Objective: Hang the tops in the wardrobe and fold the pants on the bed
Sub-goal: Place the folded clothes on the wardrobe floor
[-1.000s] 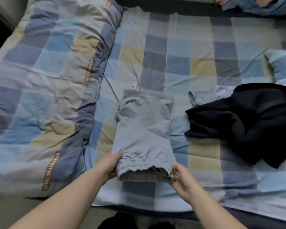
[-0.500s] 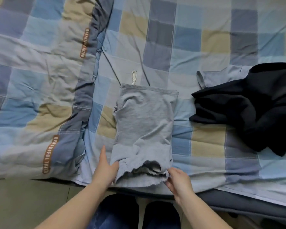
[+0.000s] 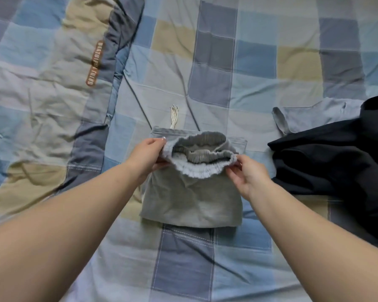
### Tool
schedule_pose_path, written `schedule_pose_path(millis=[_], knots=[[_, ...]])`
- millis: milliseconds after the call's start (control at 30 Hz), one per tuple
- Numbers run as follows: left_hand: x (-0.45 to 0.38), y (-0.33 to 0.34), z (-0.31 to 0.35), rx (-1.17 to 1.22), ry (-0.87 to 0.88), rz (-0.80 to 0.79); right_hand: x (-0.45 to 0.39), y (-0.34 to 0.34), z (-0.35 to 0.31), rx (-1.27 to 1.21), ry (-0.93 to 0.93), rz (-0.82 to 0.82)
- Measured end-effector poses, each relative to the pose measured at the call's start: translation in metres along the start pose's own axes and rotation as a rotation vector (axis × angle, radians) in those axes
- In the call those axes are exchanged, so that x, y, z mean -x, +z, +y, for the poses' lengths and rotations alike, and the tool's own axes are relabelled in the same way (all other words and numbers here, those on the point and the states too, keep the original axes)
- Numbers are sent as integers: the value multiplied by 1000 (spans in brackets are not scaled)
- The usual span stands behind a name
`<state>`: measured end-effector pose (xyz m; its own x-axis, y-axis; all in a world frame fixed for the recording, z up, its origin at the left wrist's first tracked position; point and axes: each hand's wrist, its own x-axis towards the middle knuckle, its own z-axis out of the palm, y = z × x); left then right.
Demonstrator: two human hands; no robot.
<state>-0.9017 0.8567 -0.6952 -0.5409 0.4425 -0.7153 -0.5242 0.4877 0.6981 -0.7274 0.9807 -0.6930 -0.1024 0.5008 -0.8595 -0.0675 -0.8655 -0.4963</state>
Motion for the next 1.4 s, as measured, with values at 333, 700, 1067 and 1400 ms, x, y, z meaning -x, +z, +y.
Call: schedule_pose_path(millis=[333, 700, 1067, 1400], knots=[[-22, -33, -93, -432, 66, 260, -37, -42, 48, 852, -306, -42], [-49, 23, -67, -1710, 1018, -206, -58, -18, 42, 1982, -1215, -387], [-45, -43, -89, -1124, 332, 138, -70, -59, 46, 1652, -554, -103], [-32, -30, -110, -1246, 620, -81, -67, -59, 68, 1669, -760, -273]])
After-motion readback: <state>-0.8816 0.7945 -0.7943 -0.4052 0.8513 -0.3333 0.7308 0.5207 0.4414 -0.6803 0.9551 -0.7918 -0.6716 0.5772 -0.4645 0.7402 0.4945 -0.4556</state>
